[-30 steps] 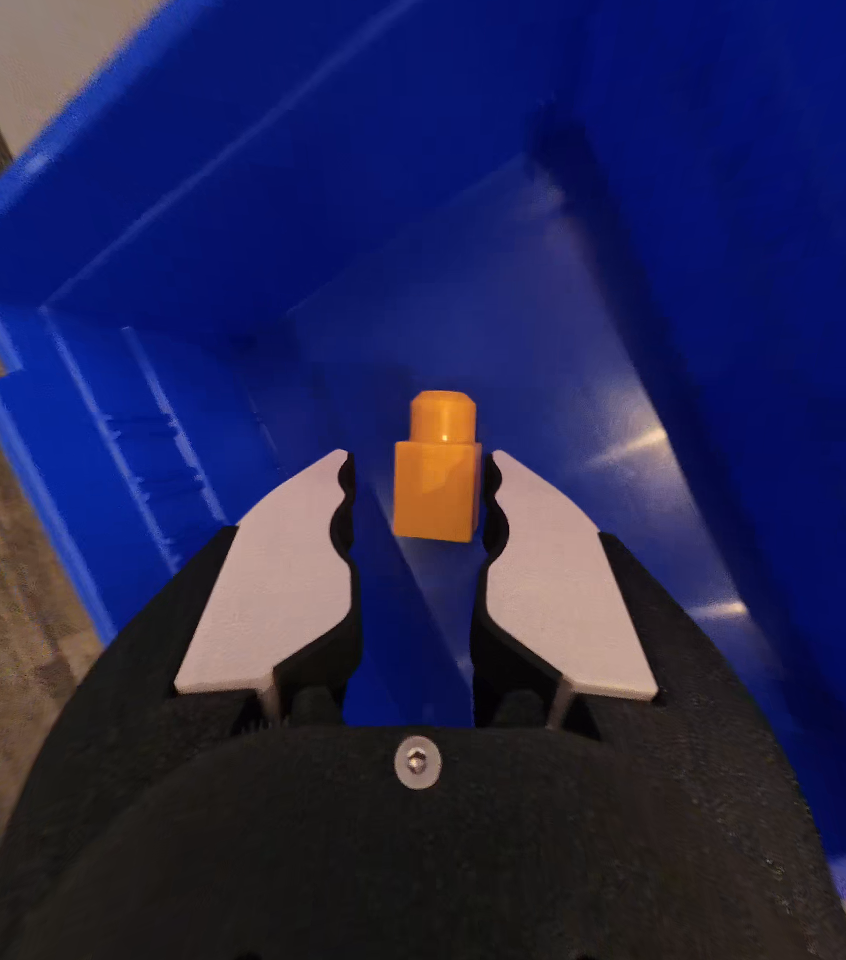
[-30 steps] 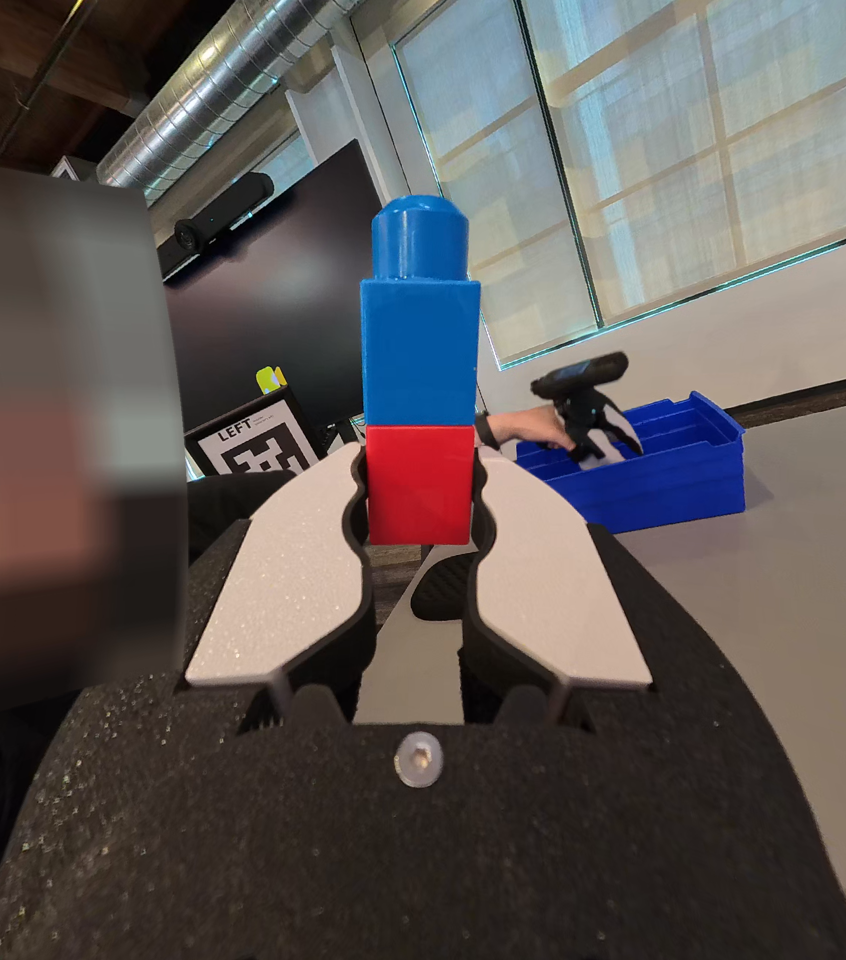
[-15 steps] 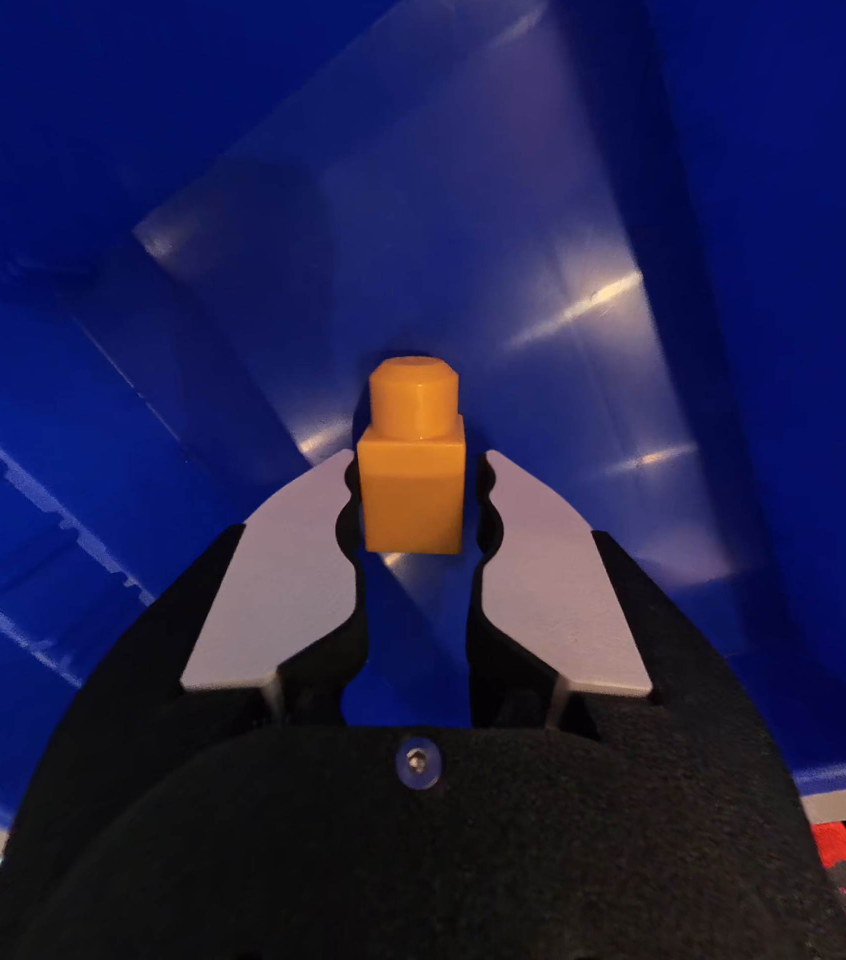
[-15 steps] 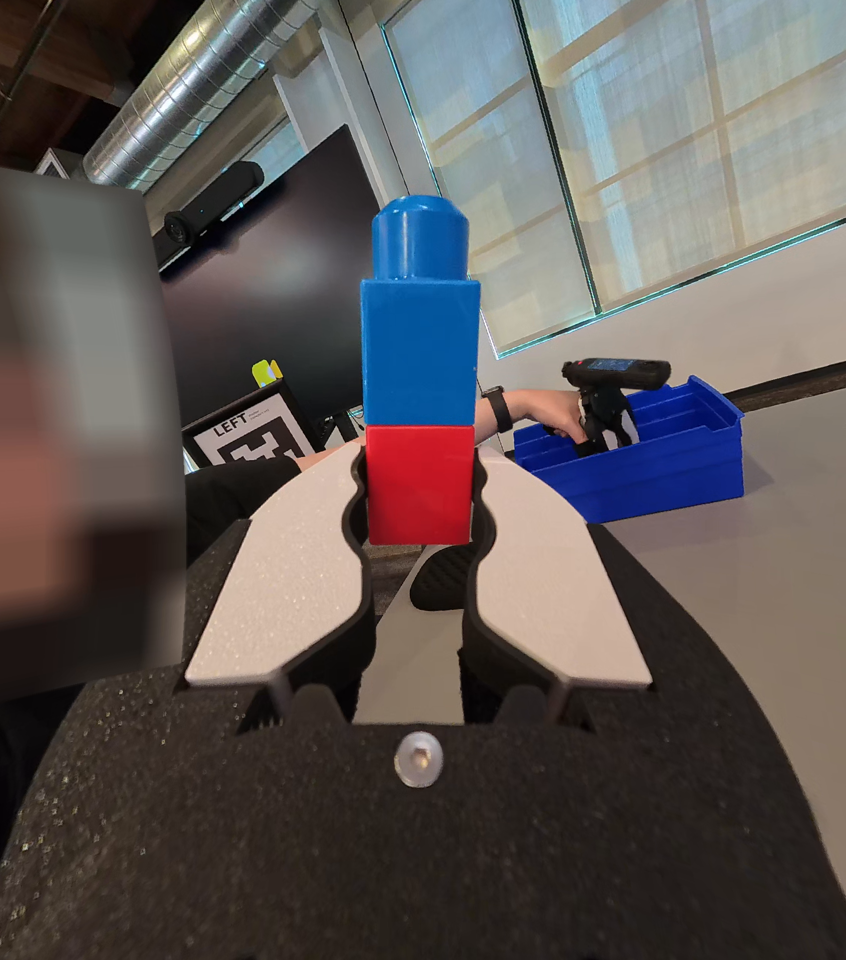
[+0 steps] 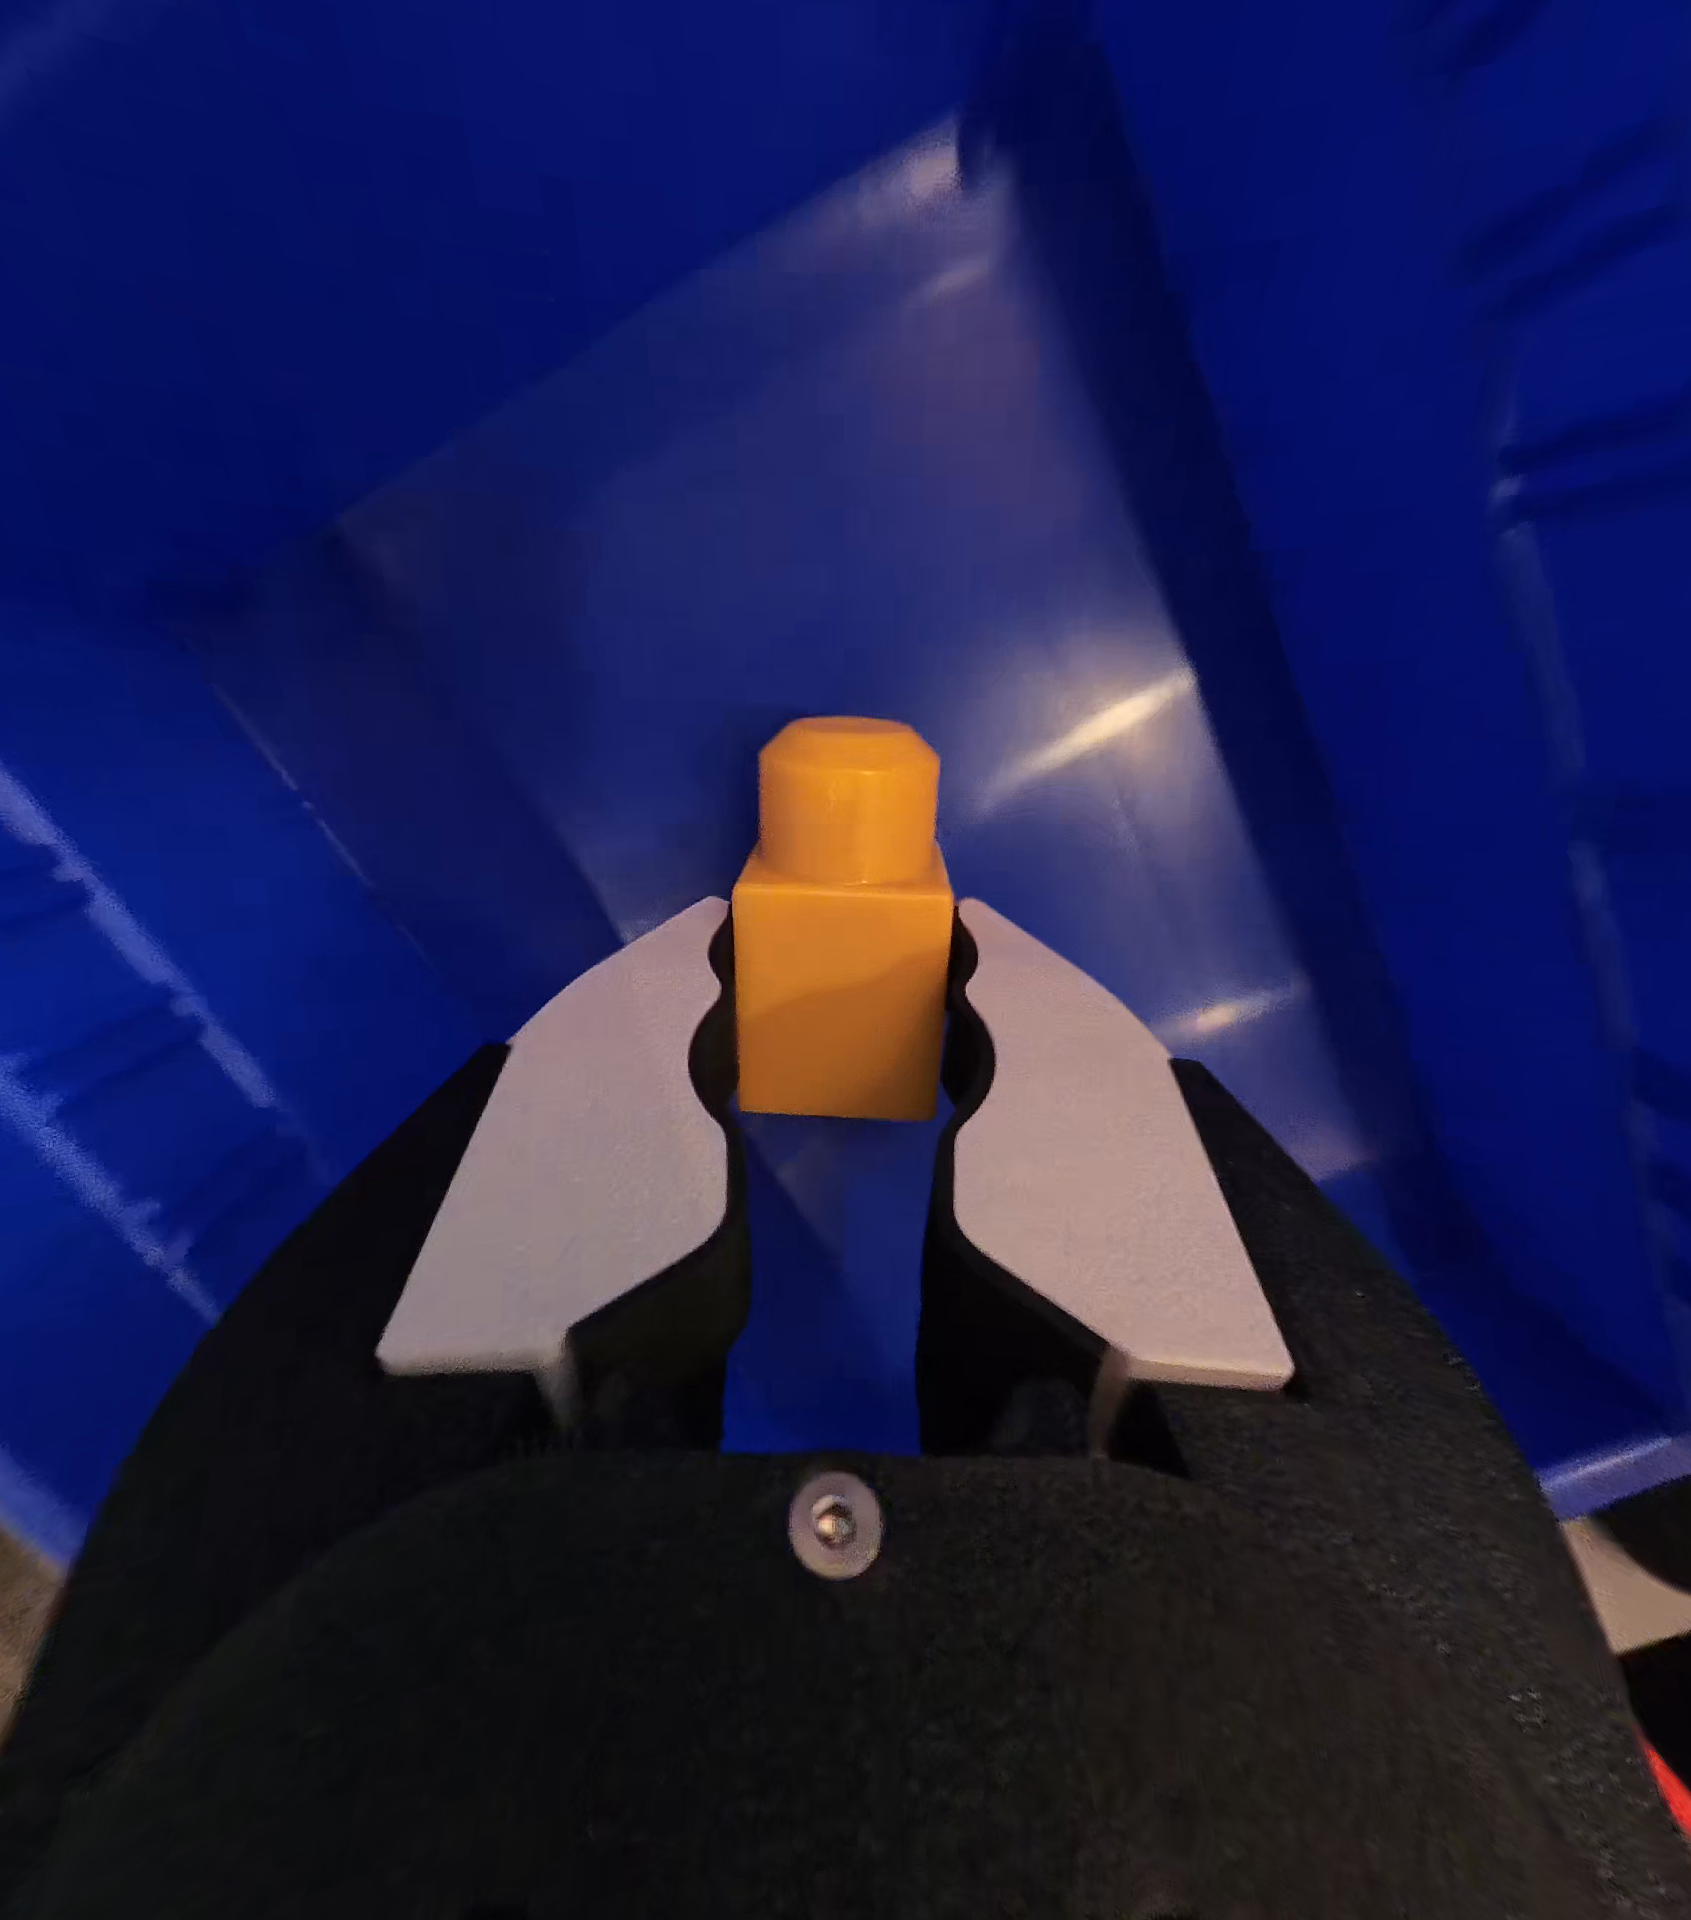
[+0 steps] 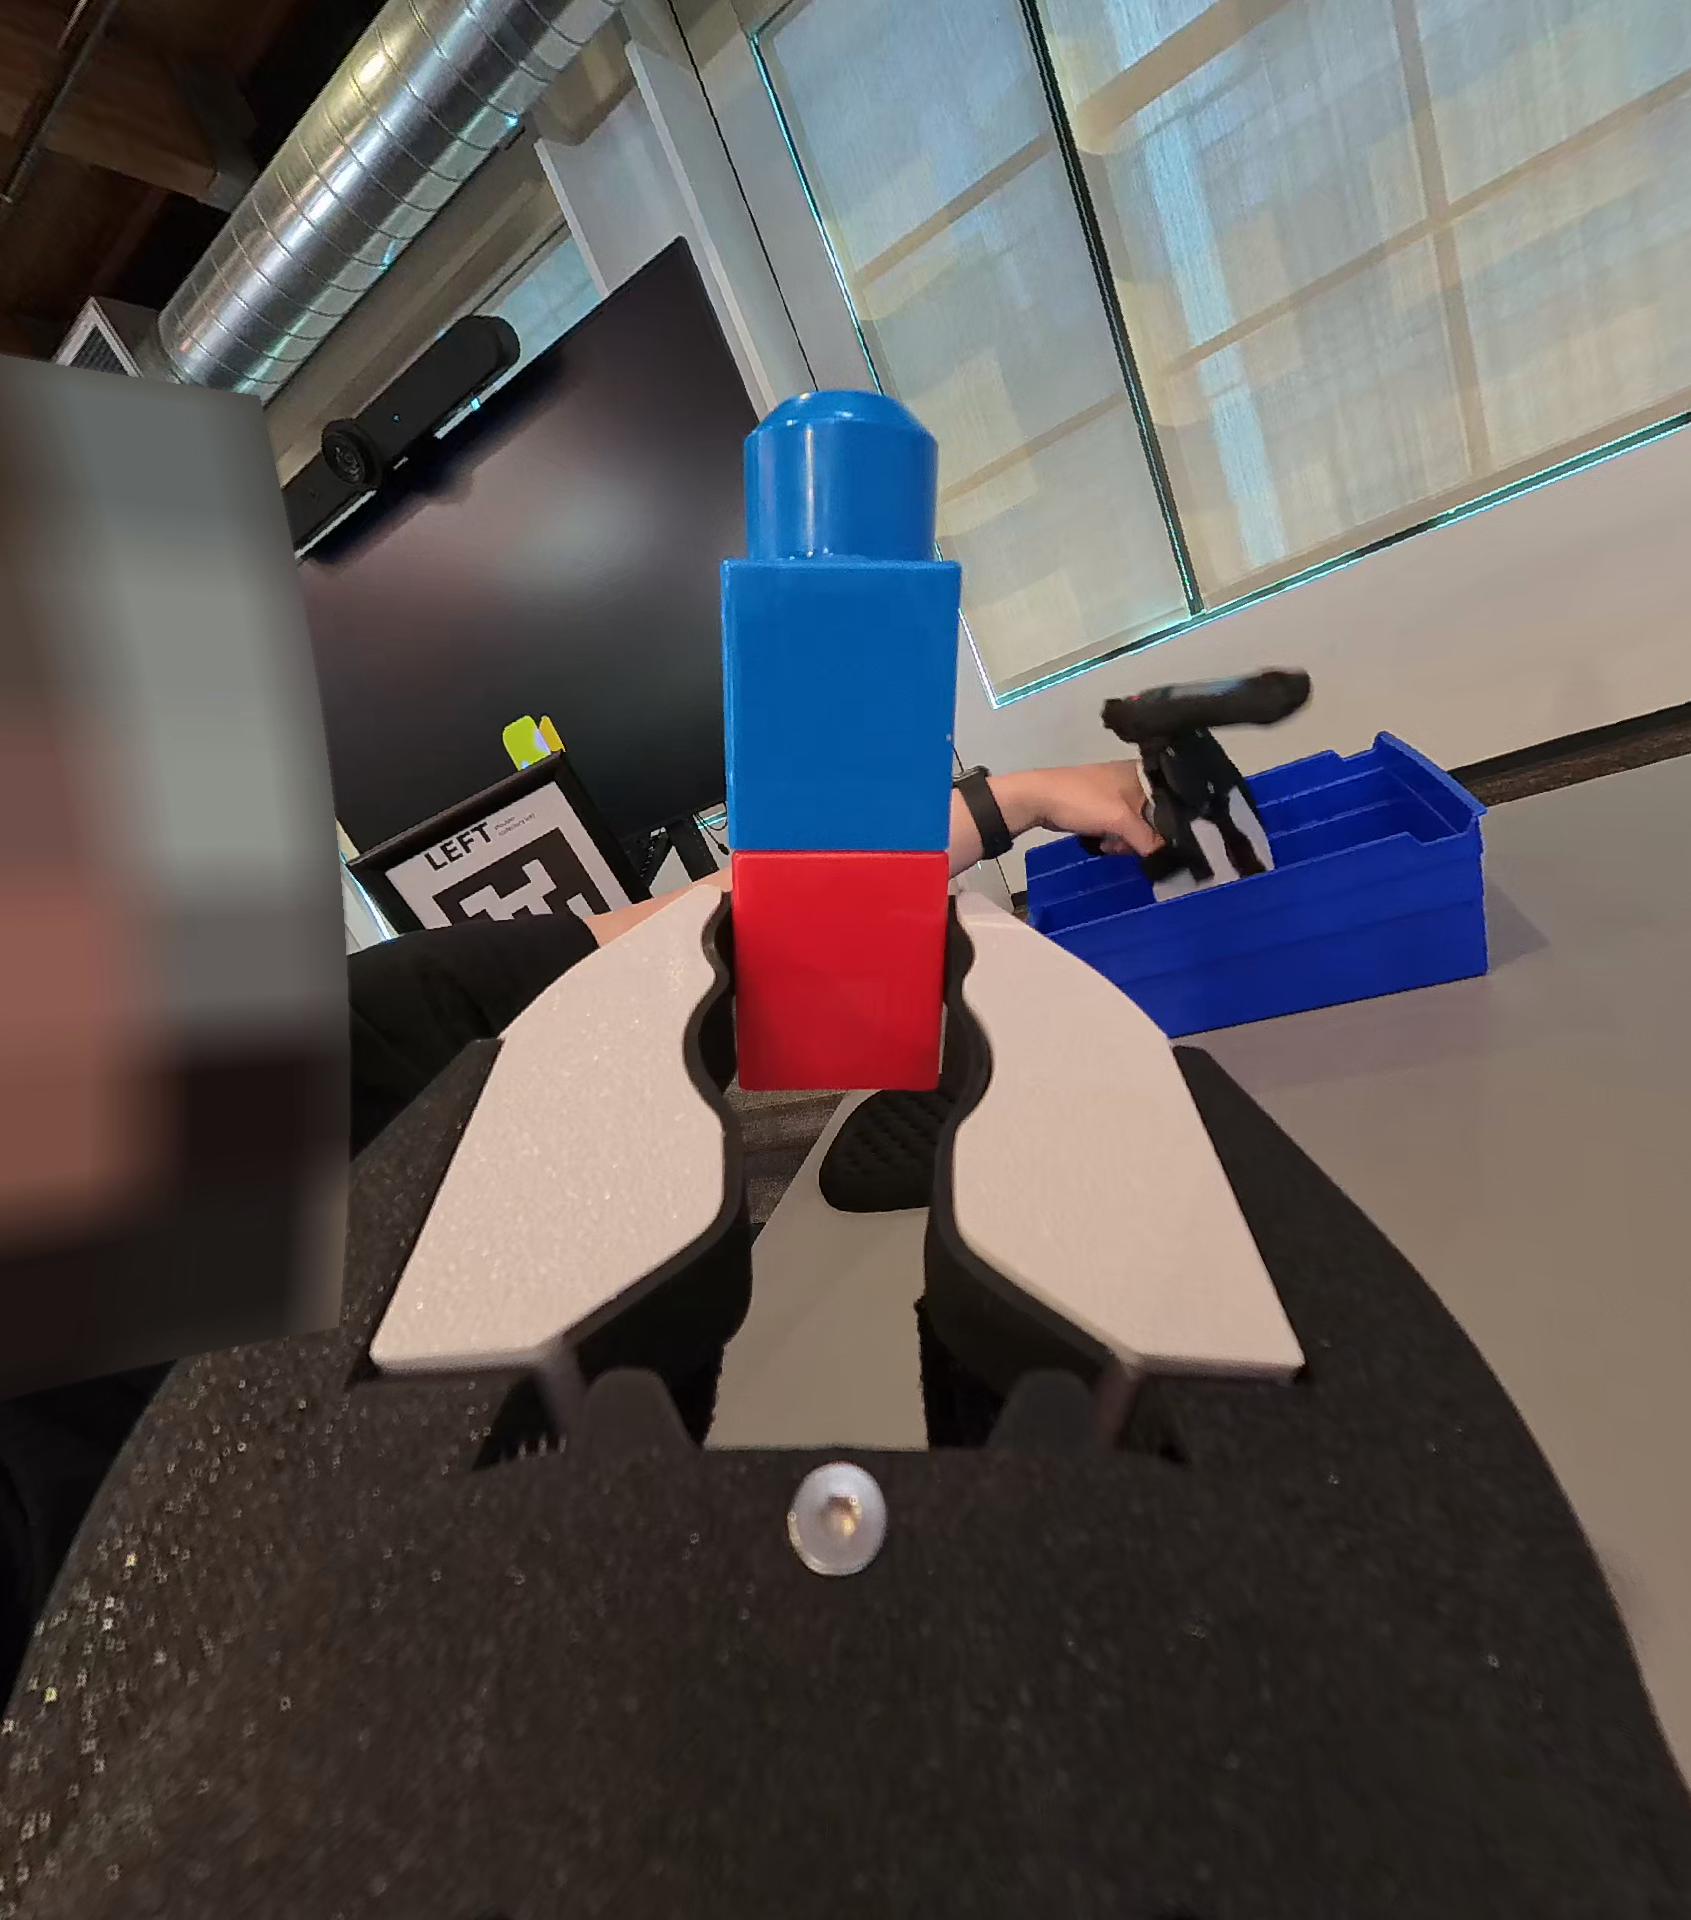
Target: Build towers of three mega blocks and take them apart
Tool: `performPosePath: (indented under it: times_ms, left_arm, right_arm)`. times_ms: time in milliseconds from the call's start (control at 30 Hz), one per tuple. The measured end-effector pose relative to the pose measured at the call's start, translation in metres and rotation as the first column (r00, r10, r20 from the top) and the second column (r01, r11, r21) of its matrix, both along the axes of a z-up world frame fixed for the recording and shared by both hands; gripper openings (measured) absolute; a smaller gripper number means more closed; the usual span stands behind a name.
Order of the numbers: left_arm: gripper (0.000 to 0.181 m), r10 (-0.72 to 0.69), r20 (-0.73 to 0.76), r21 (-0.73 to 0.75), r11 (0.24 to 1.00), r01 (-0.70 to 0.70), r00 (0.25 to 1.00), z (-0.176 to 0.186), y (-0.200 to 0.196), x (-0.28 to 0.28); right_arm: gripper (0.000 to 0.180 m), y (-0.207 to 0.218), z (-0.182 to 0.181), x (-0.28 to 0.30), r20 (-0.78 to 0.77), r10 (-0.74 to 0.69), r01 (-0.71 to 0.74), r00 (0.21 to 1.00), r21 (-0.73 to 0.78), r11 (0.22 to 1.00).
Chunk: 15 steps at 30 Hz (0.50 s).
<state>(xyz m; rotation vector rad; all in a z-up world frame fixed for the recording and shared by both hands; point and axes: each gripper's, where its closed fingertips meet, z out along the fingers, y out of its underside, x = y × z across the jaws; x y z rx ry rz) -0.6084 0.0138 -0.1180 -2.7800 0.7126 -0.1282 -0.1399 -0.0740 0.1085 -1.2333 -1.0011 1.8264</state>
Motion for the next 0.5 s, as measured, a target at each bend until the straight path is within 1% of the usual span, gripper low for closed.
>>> performPosePath:
  times_ms: [67,133,167,200,233,267,300,333,433,500]
  left_arm:
    - [0.036,0.013,0.103,0.112,0.993,-0.025,0.995,0.030,0.010,0.008]
    - [0.036,-0.016,0.243,0.279,0.959,-0.054,0.970,0.077,0.023,0.025]
    - [0.036,-0.051,0.336,0.370,0.925,-0.082,0.941,0.106,0.029,0.038]
    - [0.036,-0.102,0.441,0.447,0.886,-0.120,0.892,0.138,0.032,0.055]
    - [0.036,-0.163,0.547,0.507,0.845,-0.170,0.821,0.171,0.032,0.074]
    - [0.036,-0.234,0.645,0.543,0.810,-0.221,0.727,0.200,0.029,0.096]
    - [0.035,-0.311,0.719,0.560,0.789,-0.252,0.622,0.225,0.023,0.119]
    - [0.035,-0.374,0.758,0.570,0.778,-0.265,0.535,0.242,0.016,0.143]
    - [0.035,-0.497,0.787,0.599,0.757,-0.259,0.366,0.269,-0.003,0.212]
    - [0.035,-0.541,0.805,0.591,0.765,-0.256,0.244,0.284,-0.014,0.256]
  right_arm:
    - [0.036,0.001,-0.002,-0.001,0.006,-0.004,0.004,1.000,-0.003,1.000]
    - [0.036,0.003,-0.005,-0.003,0.022,-0.009,0.009,1.000,-0.005,1.000]
    - [0.036,0.004,-0.007,-0.005,0.029,-0.011,0.011,1.000,-0.007,1.000]
    - [0.036,0.005,-0.009,-0.008,0.036,-0.015,0.015,0.999,-0.010,1.000]
    - [0.036,0.006,-0.011,-0.012,0.045,-0.018,0.019,0.999,-0.013,1.000]
    - [0.036,0.007,-0.014,-0.017,0.053,-0.020,0.021,0.998,-0.013,1.000]
    - [0.036,0.007,-0.016,-0.024,0.056,-0.022,0.022,0.998,-0.006,1.000]
    - [0.036,0.006,-0.018,-0.032,0.050,-0.021,0.021,0.999,0.001,1.000]
    - [0.036,0.002,-0.023,-0.061,0.037,-0.031,0.029,0.999,0.032,0.999]
    - [0.036,-0.005,-0.028,-0.079,0.047,-0.031,0.028,0.998,0.073,0.997]
